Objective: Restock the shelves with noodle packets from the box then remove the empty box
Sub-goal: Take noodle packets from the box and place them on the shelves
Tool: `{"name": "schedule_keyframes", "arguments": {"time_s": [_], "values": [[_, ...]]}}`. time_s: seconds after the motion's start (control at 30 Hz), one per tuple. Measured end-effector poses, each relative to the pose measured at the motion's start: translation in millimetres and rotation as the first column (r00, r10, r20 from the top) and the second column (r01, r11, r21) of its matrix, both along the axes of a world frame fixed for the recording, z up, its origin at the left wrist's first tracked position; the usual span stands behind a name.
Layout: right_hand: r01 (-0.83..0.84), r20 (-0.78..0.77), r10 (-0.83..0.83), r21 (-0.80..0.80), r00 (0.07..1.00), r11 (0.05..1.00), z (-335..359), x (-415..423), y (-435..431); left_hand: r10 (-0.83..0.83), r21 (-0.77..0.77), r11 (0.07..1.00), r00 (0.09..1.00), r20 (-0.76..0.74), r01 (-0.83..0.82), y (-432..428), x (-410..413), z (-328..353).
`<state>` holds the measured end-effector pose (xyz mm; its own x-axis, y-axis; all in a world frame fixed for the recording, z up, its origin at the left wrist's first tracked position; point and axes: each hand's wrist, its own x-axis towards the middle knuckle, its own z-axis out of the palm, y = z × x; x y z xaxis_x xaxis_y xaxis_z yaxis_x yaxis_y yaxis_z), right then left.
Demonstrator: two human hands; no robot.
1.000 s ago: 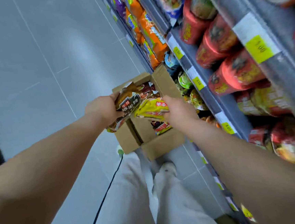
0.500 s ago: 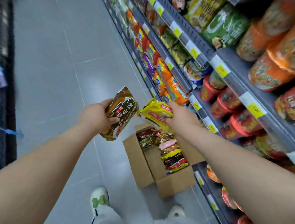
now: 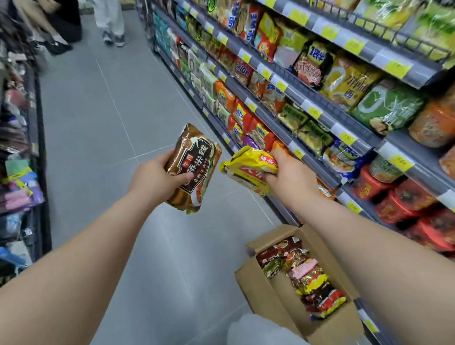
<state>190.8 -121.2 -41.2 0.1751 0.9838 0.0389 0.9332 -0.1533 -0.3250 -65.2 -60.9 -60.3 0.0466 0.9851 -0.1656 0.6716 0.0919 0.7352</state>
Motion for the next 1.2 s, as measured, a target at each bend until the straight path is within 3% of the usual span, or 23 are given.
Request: {"name": "schedule_keyframes", "arguments": {"time_s": [0.3,0.5,0.7,0.93,1.07,1.2], "values": [[0.109,-0.044,-0.102,0.181,0.994,0.978,23,-23,184,-0.012,0.139,0.990,0.999,0.038,0.006,174,-7,33],[0.106,-0.005,-0.109,0.299,0.994,0.948,42,-29,293,-0.050,0.184,0.982,0.998,0.024,0.045,285,-10,54],[0.182,0.090,-0.231,0.374,0.969,0.909,47,-31,393,-0.169,0.216,0.961,0.985,-0.024,0.171,414,-4,52],[0.366,0.114,-0.481,0.505,0.869,0.782,52,-49,511,-0.339,0.260,0.898,0.935,-0.109,0.356,572,4,68],[0.415,0.180,-0.587,0.549,0.789,0.726,67,-50,558,-0.380,0.384,0.805,0.890,-0.251,0.452,639,23,91],[0.434,0.249,-0.690,0.622,0.679,0.652,82,-31,602,-0.421,0.507,0.691,0.857,-0.297,0.515,699,56,107]]}}
